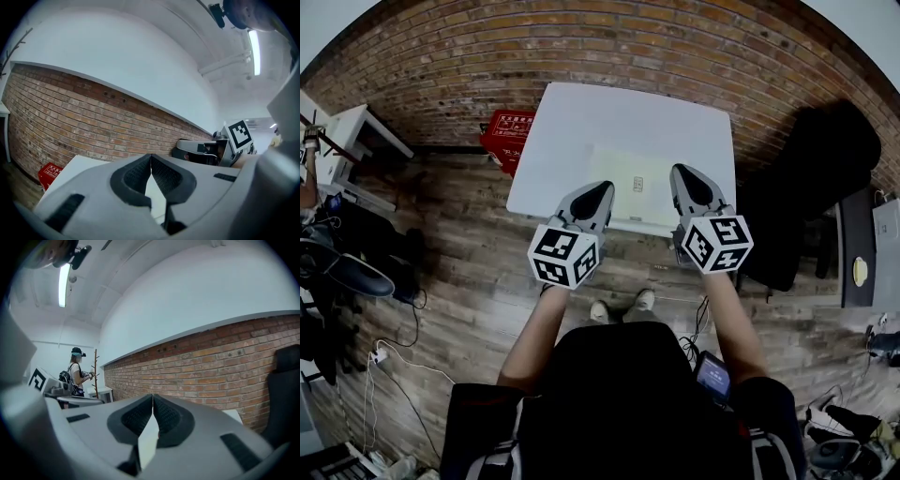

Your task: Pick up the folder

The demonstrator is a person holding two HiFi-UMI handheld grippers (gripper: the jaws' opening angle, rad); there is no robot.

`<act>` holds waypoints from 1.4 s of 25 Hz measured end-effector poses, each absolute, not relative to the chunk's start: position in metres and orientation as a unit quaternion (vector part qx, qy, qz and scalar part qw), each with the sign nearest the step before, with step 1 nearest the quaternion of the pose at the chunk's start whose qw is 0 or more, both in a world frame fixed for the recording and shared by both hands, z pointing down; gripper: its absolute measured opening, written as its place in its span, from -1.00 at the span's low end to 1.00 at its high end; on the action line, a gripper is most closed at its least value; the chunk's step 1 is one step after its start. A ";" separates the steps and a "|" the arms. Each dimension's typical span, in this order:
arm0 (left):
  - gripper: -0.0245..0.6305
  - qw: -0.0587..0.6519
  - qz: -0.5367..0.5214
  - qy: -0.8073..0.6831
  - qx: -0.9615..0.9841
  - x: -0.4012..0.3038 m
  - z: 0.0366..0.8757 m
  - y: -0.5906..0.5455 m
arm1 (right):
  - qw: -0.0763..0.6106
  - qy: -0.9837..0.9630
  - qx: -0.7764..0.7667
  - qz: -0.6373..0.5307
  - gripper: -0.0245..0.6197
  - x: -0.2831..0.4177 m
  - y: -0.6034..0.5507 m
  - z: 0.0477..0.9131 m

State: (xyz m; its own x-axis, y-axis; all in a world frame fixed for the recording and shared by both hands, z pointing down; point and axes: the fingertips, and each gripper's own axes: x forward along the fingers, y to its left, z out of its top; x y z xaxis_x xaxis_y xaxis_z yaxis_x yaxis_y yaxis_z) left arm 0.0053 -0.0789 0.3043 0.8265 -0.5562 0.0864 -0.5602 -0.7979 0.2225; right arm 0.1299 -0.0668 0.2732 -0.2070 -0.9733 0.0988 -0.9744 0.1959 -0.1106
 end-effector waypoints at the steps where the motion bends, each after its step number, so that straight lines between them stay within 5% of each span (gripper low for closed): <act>1: -0.86 0.124 0.011 -0.297 0.947 0.008 0.308 -0.081 | 0.007 -0.775 0.627 0.077 -0.83 0.132 -0.069 0.276; 16: -0.86 0.179 0.030 -0.337 0.924 0.027 0.358 -0.110 | 0.056 -0.798 0.590 0.112 -0.83 0.156 -0.108 0.328; 35: -0.86 0.293 0.101 -0.366 0.878 0.037 0.479 -0.108 | 0.200 -0.828 0.507 0.132 -0.83 0.157 -0.144 0.428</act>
